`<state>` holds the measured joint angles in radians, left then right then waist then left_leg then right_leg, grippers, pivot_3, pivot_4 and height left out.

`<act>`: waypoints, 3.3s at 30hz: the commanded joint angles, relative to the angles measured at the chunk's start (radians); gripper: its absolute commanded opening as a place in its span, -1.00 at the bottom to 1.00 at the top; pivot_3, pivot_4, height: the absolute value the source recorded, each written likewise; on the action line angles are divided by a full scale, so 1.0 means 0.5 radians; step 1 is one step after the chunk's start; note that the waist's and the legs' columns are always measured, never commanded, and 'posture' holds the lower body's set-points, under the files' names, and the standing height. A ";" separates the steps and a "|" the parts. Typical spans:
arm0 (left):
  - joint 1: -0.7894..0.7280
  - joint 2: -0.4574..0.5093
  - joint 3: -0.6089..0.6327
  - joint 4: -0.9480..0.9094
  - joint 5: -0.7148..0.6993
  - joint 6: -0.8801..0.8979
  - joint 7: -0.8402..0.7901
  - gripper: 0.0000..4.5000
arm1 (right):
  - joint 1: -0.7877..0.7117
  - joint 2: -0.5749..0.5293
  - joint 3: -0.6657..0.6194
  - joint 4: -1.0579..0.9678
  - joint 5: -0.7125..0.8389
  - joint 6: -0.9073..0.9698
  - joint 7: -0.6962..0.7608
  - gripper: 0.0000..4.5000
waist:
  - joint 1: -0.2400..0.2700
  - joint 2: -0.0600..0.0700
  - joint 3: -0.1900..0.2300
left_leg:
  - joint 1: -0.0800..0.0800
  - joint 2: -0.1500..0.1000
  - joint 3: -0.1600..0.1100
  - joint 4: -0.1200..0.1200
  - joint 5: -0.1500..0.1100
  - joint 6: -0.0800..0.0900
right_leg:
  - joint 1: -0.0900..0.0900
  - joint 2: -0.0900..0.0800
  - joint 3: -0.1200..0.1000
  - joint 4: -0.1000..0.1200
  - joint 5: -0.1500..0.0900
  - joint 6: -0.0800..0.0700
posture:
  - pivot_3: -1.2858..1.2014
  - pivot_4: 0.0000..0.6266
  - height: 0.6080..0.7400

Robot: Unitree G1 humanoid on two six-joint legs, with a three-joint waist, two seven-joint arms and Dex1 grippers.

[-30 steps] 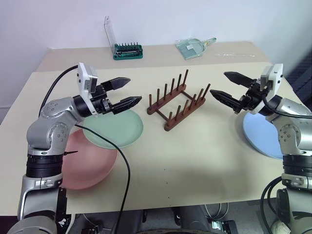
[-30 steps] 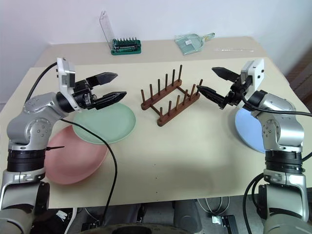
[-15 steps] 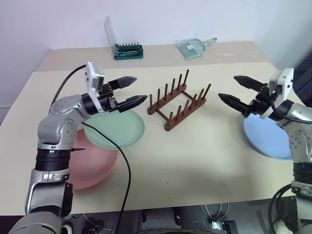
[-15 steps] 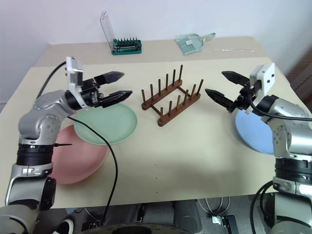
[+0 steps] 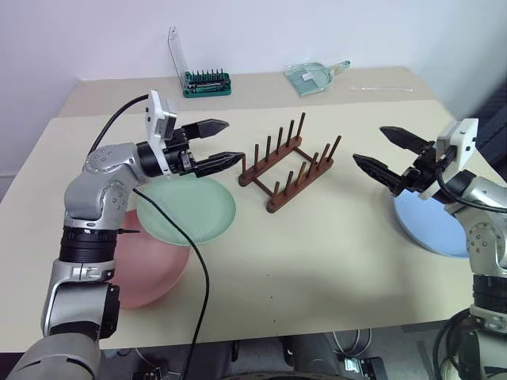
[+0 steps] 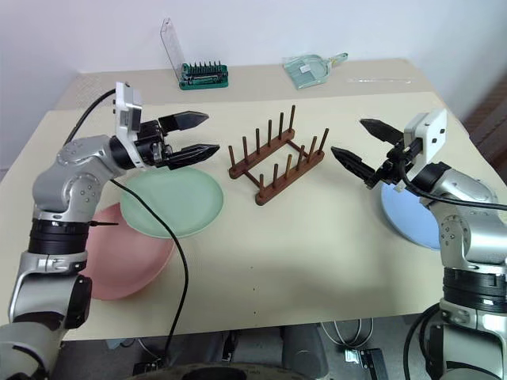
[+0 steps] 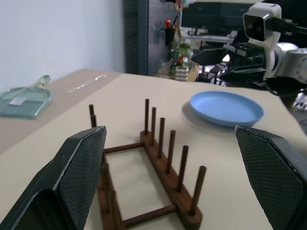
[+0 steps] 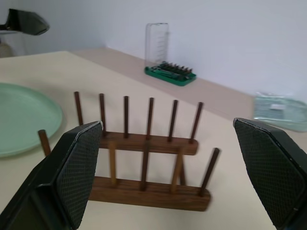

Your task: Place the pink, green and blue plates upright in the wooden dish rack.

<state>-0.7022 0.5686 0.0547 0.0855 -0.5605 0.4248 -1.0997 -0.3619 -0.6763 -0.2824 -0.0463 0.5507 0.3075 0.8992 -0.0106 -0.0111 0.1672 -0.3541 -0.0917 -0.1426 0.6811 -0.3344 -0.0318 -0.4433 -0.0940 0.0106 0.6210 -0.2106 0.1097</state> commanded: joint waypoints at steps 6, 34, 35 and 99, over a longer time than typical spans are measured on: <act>0.014 0.187 -0.134 -0.075 0.185 0.031 -0.050 0.96 | -0.212 0.114 0.135 -0.048 -0.030 -0.098 -0.016 1.00 | -0.002 0.000 0.000 | 0.000 0.001 0.002 -0.001 0.000 0.000 | -0.002 0.002 0.003 0.000 0.000 0.000 | 0.03 -0.52 1.00; -0.186 0.110 -0.399 -0.300 0.234 1.139 0.341 0.96 | -0.156 0.340 0.180 -0.024 -0.093 -0.290 -0.152 1.00 | -0.004 0.000 0.000 | -0.001 0.001 0.005 0.000 -0.002 0.003 | -0.002 0.004 0.008 -0.004 0.003 0.004 | 0.03 -0.52 1.00; -0.212 0.102 -0.384 -0.271 0.236 1.134 0.357 0.96 | -0.159 0.341 0.180 -0.018 -0.094 -0.293 -0.152 1.00 | -0.003 0.000 0.000 | -0.001 0.001 0.005 0.000 -0.002 0.003 | -0.002 0.004 0.008 -0.004 0.003 0.004 | 0.03 -0.52 1.00; 0.076 -0.618 -0.824 -0.430 0.589 1.274 1.324 0.96 | -0.206 0.353 0.185 -0.012 -0.111 -0.307 -0.237 1.00 | 0.002 0.002 0.000 | 0.000 0.000 0.007 0.000 -0.002 0.003 | -0.005 0.008 0.020 -0.005 0.006 0.005 | 0.03 -0.52 1.00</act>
<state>-0.6562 0.2664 -0.3525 -0.1202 -0.2754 1.0808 -0.4345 -0.4605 -0.4888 -0.1678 0.0011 0.4849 0.1625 0.7828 -0.0096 -0.0100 0.1669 -0.3543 -0.0914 -0.1391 0.6811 -0.3354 -0.0305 -0.4457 -0.0898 0.0205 0.6187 -0.2077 0.1123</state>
